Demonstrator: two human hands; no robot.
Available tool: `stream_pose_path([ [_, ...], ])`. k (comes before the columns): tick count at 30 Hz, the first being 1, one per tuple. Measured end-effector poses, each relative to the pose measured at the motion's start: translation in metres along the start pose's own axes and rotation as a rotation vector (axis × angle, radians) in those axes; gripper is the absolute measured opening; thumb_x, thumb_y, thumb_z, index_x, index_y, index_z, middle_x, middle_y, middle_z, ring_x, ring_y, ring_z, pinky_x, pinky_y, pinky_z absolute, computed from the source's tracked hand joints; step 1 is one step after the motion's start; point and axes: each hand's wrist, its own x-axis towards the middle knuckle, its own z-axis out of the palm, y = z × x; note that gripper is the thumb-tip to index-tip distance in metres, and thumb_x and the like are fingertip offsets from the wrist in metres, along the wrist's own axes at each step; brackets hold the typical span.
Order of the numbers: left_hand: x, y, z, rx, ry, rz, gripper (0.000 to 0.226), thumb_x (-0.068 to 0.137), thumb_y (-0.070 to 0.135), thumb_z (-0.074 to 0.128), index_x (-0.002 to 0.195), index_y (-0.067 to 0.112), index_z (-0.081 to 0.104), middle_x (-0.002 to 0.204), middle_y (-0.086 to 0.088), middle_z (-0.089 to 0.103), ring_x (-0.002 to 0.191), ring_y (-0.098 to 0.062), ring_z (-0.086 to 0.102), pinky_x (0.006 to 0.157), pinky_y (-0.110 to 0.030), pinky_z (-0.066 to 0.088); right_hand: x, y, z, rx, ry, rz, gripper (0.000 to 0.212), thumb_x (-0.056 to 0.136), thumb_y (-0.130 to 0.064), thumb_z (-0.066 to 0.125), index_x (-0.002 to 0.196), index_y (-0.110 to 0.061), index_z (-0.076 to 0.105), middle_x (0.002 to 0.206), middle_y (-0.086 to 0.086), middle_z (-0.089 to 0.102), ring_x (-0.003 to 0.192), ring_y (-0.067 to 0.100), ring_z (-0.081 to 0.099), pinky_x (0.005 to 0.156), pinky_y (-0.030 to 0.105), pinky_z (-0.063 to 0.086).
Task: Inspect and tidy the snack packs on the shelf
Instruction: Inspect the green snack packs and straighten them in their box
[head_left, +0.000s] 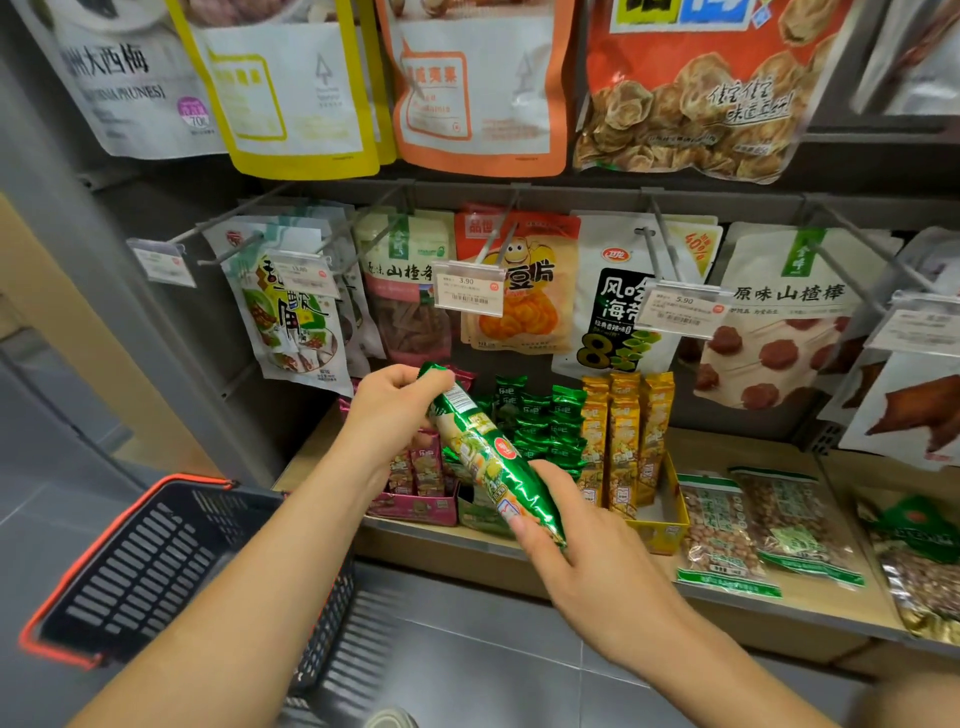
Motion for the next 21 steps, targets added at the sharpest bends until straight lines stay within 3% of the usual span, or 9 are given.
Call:
stream_pose_path([
  [3, -0.001, 0.000, 0.005, -0.170, -0.027, -0.027, 0.009, 0.089, 0.018, 0.065, 0.083, 0.011, 0.065, 0.078, -0.009, 0.068, 0.061, -0.014, 0.062, 0.054, -0.025, 0.053, -0.003, -0.003, 0.004, -0.042, 0.057, -0.048, 0.051, 0.096, -0.058, 0.032, 0.142, -0.041, 0.017, 0.094, -0.014, 0.056, 0.070, 0.005, 0.052, 0.054, 0.020, 0.035],
  [6, -0.004, -0.003, 0.012, -0.263, -0.048, -0.029, 0.008, 0.091, 0.015, 0.065, 0.094, 0.009, 0.064, 0.085, -0.012, 0.067, 0.073, -0.021, 0.063, 0.063, -0.028, 0.054, -0.004, -0.006, 0.006, -0.038, 0.086, -0.026, 0.058, 0.096, -0.059, 0.031, 0.146, -0.037, 0.013, 0.110, -0.008, 0.057, 0.085, 0.012, 0.057, 0.070, 0.033, 0.046],
  [12, -0.012, -0.009, 0.029, -0.347, -0.146, -0.091, 0.018, 0.085, 0.007, 0.071, 0.101, 0.006, 0.060, 0.066, 0.000, 0.066, 0.047, -0.007, 0.059, 0.044, -0.018, 0.044, -0.004, -0.008, 0.007, -0.043, 0.128, -0.002, 0.059, 0.096, -0.057, 0.032, 0.147, -0.035, 0.012, 0.116, -0.006, 0.055, 0.092, 0.015, 0.060, 0.077, 0.037, 0.050],
  [17, -0.026, -0.024, 0.053, -0.332, -0.323, -0.180, 0.016, 0.083, 0.012, 0.074, 0.095, 0.006, 0.067, 0.081, -0.007, 0.074, 0.072, -0.017, 0.071, 0.062, -0.027, 0.055, 0.001, -0.005, 0.009, -0.065, 0.115, 0.040, 0.068, 0.096, -0.051, 0.040, 0.151, -0.028, 0.006, 0.123, -0.001, 0.051, 0.102, 0.020, 0.058, 0.083, 0.039, 0.050],
  [21, -0.026, -0.025, 0.051, -0.336, -0.364, -0.187, 0.017, 0.083, 0.013, 0.075, 0.097, 0.006, 0.069, 0.089, -0.012, 0.075, 0.078, -0.020, 0.073, 0.063, -0.027, 0.057, 0.000, -0.001, 0.007, -0.074, 0.073, 0.044, 0.070, 0.096, -0.046, 0.043, 0.150, -0.033, 0.000, 0.120, -0.002, 0.047, 0.103, 0.019, 0.056, 0.083, 0.037, 0.048],
])
